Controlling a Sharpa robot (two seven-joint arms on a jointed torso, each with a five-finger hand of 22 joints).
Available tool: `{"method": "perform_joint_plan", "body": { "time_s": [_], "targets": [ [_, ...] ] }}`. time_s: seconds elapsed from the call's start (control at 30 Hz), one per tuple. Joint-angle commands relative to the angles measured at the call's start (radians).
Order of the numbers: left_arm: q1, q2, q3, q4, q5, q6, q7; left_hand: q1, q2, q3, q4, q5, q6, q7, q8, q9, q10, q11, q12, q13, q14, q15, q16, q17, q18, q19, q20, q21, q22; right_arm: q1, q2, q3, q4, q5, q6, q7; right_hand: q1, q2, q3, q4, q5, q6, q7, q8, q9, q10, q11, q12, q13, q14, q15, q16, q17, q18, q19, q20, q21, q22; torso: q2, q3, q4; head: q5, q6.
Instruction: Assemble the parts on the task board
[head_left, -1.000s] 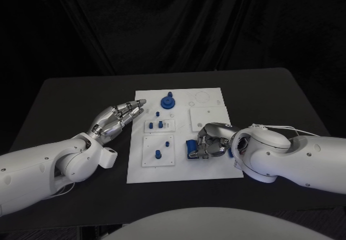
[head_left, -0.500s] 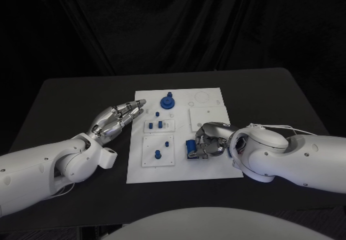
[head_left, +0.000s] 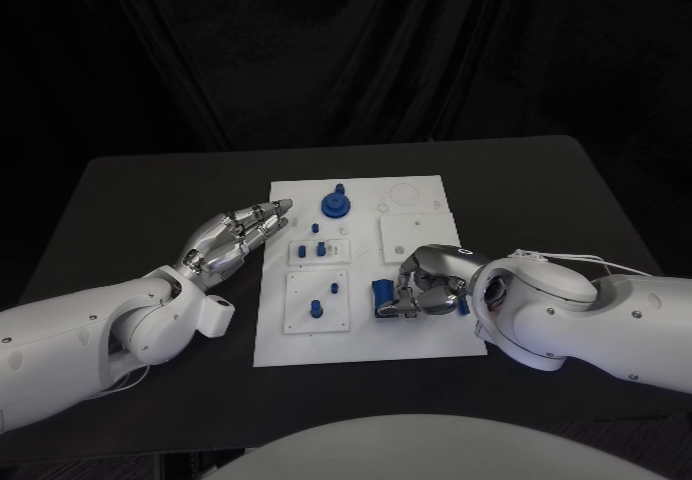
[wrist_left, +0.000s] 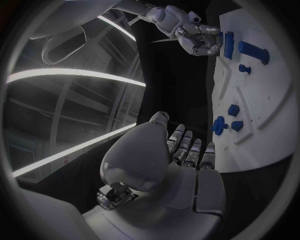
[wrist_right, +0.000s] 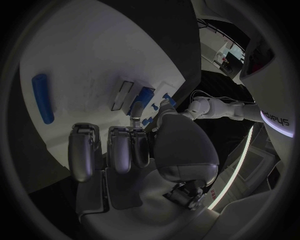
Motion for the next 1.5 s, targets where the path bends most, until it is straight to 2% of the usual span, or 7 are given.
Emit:
{"method": "perform_joint_plan", "body": {
  "time_s": [0.03, 0.13, 0.23, 0.27, 0.4, 0.77, 1.5],
  "targets": [
    [-0.002, -0.001, 0.001, 0.002, -0.007, 0.014, 0.069, 0.01, 0.001, 0.005, 0.001, 0.006, 0.002, 0.027, 0.002, 0.001, 0.0, 0.01, 0.007, 0.001, 0.0, 0.006, 0.006, 0.001, 0.012, 0.001, 0.007, -0.003, -0.002, 0.016, -0.033, 0.002, 0.027, 0.08, -0.092, 0.073, -0.017, 0.009, 0.01, -0.001, 0.004, 0.01, -0.002, -0.006, -0.004, 0.105, -0.006, 0.003, 0.263, 0.094, -0.009, 0.003, 0.196, -0.004, 0.073, -0.007, 0.008, 0.237, 0.0, -0.0001, 0.0004, -0.001, 0.0],
    [-0.002, -0.004, 0.001, 0.002, -0.007, 0.011, 0.069, 0.01, 0.001, 0.005, 0.001, 0.006, 0.003, 0.027, 0.002, 0.001, 0.001, 0.01, 0.007, 0.001, 0.0, 0.007, 0.006, 0.001, 0.012, 0.001, 0.007, -0.003, -0.002, 0.044, -0.076, 0.002, 0.044, 0.124, -0.089, 0.069, -0.048, 0.034, 0.015, -0.002, 0.039, 0.011, -0.001, -0.027, -0.015, 0.105, -0.006, 0.003, 0.263, 0.095, -0.009, 0.005, 0.2, -0.005, 0.075, -0.007, 0.011, 0.238, 0.0, -0.0002, 0.0007, -0.001, 0.0],
    [-0.002, -0.005, 0.001, 0.005, -0.007, 0.007, 0.068, 0.011, 0.002, 0.007, 0.0, 0.006, 0.005, 0.028, 0.003, 0.002, 0.003, 0.013, 0.01, 0.002, 0.001, 0.008, 0.008, 0.002, 0.012, 0.001, 0.008, -0.003, -0.002, 0.07, -0.12, 0.001, 0.048, 0.146, -0.067, 0.039, 0.008, 0.061, 0.031, -0.017, 0.207, -0.004, 0.011, -0.106, -0.067, 0.105, 0.006, 0.003, 0.263, 0.093, -0.001, 0.002, 0.192, -0.003, 0.072, -0.002, 0.005, 0.236, 0.0, -0.0001, 0.0004, -0.002, 0.0],
    [-0.002, -0.005, 0.001, 0.006, -0.007, 0.004, 0.068, 0.011, 0.001, 0.007, 0.0, 0.006, 0.006, 0.028, 0.003, 0.002, 0.004, 0.013, 0.012, 0.002, 0.001, 0.008, 0.008, 0.002, 0.012, 0.001, 0.008, -0.003, -0.002, 0.078, -0.14, 0.0, 0.049, 0.14, -0.049, 0.016, 0.065, 0.056, 0.049, -0.029, 0.347, -0.01, 0.018, -0.146, -0.097, 0.105, 0.01, 0.003, 0.263, 0.092, 0.003, 0.001, 0.188, -0.002, 0.07, 0.001, 0.003, 0.235, 0.0, -0.0004, 0.0004, -0.003, 0.0],
    [-0.002, -0.006, 0.001, 0.009, -0.007, 0.0, 0.069, 0.011, 0.001, 0.007, 0.0, 0.007, 0.007, 0.029, 0.003, 0.002, 0.005, 0.013, 0.012, 0.002, 0.002, 0.008, 0.009, 0.002, 0.012, 0.001, 0.008, -0.003, -0.002, 0.089, -0.181, -0.001, 0.05, 0.073, 0.019, -0.069, 0.112, 0.038, 0.056, -0.014, 0.431, -0.001, 0.036, -0.219, -0.163, 0.105, 0.025, 0.003, 0.263, 0.089, 0.017, -0.006, 0.171, 0.001, 0.065, 0.014, -0.009, 0.231, -0.001, -0.0012, 0.0004, 0.001, 0.0],
    [-0.002, -0.002, 0.001, 0.003, -0.007, 0.003, 0.068, 0.012, 0.001, 0.008, -0.001, 0.007, 0.007, 0.029, 0.004, 0.002, 0.006, 0.014, 0.013, 0.002, 0.002, 0.009, 0.01, 0.002, 0.012, 0.001, 0.009, -0.003, -0.002, 0.067, -0.205, -0.002, 0.044, -0.124, 0.086, -0.189, 0.115, 0.031, 0.053, -0.008, 0.449, 0.026, 0.037, -0.241, -0.19, 0.105, 0.03, 0.003, 0.263, 0.088, 0.021, -0.009, 0.165, 0.001, 0.064, 0.02, -0.011, 0.23, -0.001, -0.0046, 0.0007, -0.01, 0.0],
    [-0.003, -0.001, 0.001, -0.001, -0.007, 0.007, 0.064, 0.016, 0.005, 0.016, -0.004, 0.011, 0.008, 0.03, 0.004, 0.002, 0.009, 0.017, 0.016, 0.002, 0.003, 0.011, 0.012, 0.002, 0.011, 0.001, 0.01, -0.003, -0.002, 0.021, -0.189, -0.002, 0.027, -0.173, 0.11, -0.231, 0.092, 0.035, 0.042, -0.005, 0.4, 0.044, 0.037, -0.249, -0.201, 0.105, 0.029, 0.003, 0.263, 0.088, 0.02, -0.009, 0.166, 0.001, 0.064, 0.02, -0.011, 0.23, 0.0, -0.001, 0.0011, -0.015, 0.0]
  ]
}}
